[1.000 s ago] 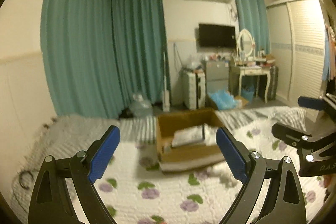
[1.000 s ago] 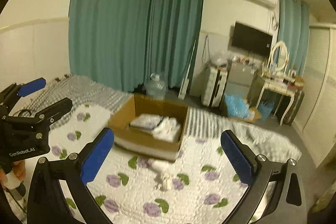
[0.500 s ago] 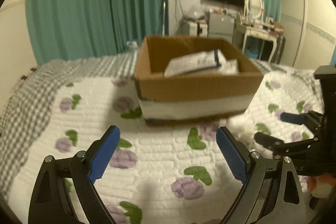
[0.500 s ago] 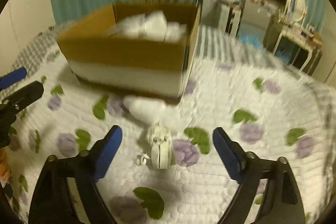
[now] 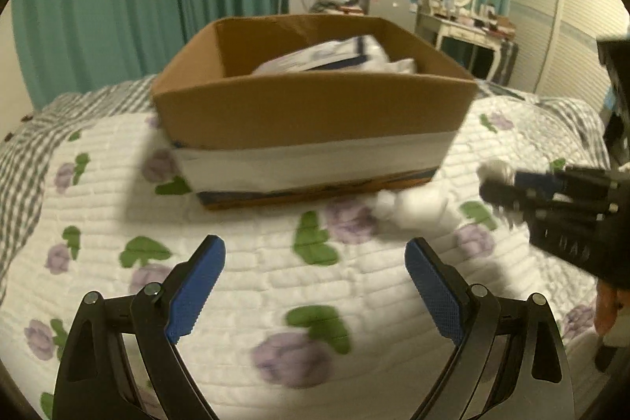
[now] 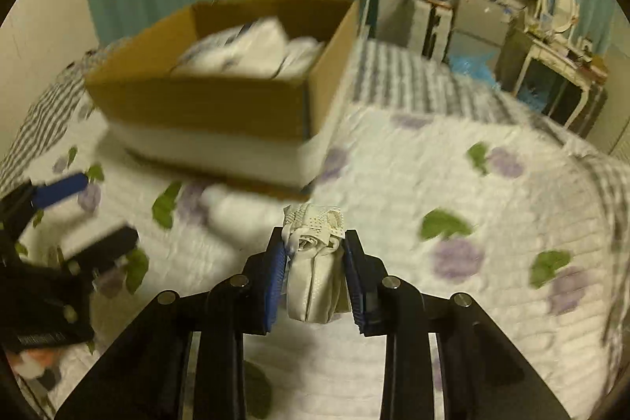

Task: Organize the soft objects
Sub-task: 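Grasp a white cloth piece with the left gripper while the right grasps a lace cloth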

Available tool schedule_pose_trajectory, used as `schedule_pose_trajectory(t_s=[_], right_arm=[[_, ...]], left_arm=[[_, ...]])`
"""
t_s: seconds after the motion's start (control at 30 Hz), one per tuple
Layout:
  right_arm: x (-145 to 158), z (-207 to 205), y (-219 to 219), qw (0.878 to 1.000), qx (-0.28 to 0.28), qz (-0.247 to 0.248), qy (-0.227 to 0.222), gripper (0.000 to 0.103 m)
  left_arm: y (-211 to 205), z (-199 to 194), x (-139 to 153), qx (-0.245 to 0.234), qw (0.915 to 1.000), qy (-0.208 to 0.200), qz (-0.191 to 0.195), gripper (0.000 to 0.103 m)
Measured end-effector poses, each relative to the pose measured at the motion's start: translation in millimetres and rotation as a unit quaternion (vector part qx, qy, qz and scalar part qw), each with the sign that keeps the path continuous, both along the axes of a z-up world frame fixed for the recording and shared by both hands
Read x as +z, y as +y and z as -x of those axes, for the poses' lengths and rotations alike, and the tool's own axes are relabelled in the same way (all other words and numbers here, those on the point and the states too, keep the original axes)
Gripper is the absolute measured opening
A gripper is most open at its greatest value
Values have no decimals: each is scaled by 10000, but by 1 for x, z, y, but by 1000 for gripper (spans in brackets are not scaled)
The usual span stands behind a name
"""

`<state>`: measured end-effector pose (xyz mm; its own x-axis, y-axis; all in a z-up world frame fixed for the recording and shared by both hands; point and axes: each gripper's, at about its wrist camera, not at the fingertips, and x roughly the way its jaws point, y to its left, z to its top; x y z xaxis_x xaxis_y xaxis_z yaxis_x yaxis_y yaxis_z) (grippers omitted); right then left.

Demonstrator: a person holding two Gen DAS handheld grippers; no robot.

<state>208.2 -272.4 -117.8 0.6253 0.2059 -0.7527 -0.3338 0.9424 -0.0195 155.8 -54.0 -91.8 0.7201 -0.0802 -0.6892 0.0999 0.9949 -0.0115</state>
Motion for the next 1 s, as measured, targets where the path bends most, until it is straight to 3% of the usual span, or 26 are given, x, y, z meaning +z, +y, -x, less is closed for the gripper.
schedule_pose_trajectory(t_s=[0.2, 0.37, 0.5, 0.67, 0.87, 0.93, 1.0], right_arm=[[7, -16, -17, 9998, -185, -105, -57, 28], [-17, -14, -34, 9992, -322, -135, 206, 28], [-17, -15, -43, 9982, -456, -336, 217, 28], [-16, -9, -39, 9987, -423, -232, 152, 28], [-14, -3, -36, 9989, -443, -119, 74, 28], [-15, -1, -36, 9989, -451, -85, 59, 28], [-15, 2, -35, 9990, -446, -49, 41, 28]], left_arm=[[-34, -15, -3, -285, 9994, 143, 118, 94], [-53, -29, -21, -488, 9976, 423, 251, 93], [-65, -37, -35, -647, 9959, 610, 161, 92], [-66, -21, -48, -852, 9930, 816, 37, 92], [-51, 2, -45, -888, 9908, 984, 262, 92], [-47, 8, -45, -893, 9908, 979, 269, 68], [-45, 13, -43, -886, 9909, 993, 179, 59]])
